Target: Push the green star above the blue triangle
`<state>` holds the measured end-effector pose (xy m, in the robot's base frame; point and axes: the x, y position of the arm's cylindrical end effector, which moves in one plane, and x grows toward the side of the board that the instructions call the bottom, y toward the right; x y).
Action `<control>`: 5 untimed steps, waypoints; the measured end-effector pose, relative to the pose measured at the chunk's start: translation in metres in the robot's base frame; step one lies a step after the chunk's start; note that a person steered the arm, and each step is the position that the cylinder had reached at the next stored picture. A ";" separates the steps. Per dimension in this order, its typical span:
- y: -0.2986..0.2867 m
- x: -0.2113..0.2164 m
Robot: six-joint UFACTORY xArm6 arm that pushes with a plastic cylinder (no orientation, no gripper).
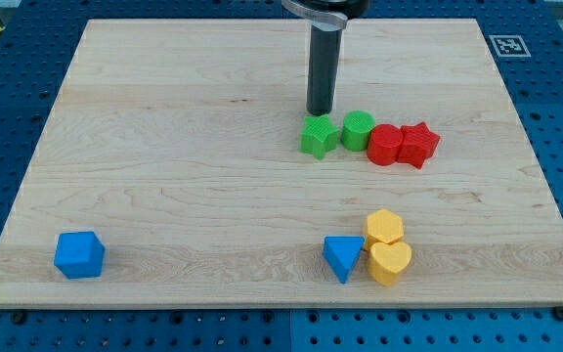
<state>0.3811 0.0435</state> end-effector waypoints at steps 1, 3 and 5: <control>0.000 0.006; 0.000 0.027; 0.000 0.033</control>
<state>0.4137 0.0435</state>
